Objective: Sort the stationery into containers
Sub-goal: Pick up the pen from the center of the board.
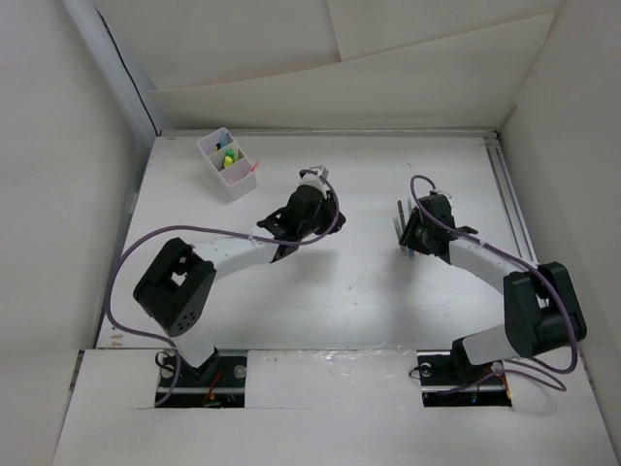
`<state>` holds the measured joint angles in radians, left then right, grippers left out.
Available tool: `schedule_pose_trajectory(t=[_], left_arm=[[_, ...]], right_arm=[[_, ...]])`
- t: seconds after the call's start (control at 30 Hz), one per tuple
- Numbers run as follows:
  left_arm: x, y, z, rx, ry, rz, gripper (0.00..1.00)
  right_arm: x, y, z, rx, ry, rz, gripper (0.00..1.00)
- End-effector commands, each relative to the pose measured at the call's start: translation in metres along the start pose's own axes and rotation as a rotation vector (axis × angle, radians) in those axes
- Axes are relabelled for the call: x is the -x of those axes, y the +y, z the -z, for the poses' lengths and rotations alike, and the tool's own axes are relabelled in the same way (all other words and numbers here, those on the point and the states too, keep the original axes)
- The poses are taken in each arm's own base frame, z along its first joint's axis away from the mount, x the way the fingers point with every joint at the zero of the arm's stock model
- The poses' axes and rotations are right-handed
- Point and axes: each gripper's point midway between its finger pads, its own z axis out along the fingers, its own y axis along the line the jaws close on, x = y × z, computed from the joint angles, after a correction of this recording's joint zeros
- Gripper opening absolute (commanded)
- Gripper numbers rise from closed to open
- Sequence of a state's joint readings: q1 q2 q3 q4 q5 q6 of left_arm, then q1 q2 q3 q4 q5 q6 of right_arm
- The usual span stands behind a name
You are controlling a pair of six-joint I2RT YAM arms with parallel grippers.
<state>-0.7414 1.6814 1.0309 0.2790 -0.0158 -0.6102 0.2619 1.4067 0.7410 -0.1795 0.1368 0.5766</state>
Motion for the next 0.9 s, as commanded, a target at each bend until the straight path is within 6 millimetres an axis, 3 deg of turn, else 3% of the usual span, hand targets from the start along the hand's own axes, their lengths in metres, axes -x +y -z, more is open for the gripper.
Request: schedule_pose_trajectory(t=[0.0, 0.07, 0.3, 0.6, 0.8, 0.87], left_arm=[[0.025, -0.029, 0.024, -0.131, -0.091, 0.024, 0.16], [0.017, -0.024, 0.030, -0.136, -0.081, 0.024, 0.16], [0.021, -0.027, 0.049, -0.159, -0.100, -0.010, 0.16], [0.023, -0.024, 0.052, -0.161, -0.099, -0.038, 0.16], [0.043, -0.029, 0.075, -0.194, -0.157, -0.039, 0.17], [0.047, -0.024, 0.079, -0.182, -0.172, -0.044, 0.17]], right_arm=[[-0.002, 0.015, -0.012, 0.055, 0.042, -0.002, 0.44], [-0.002, 0.012, -0.012, 0.041, 0.043, -0.001, 0.43], [0.001, 0.014, -0.016, 0.028, 0.046, -0.018, 0.43], [-0.005, 0.015, -0.022, -0.003, 0.120, 0.037, 0.40], [-0.002, 0.016, -0.023, -0.016, 0.142, 0.063, 0.41], [-0.010, 0.017, -0.024, -0.030, 0.177, 0.077, 0.39]])
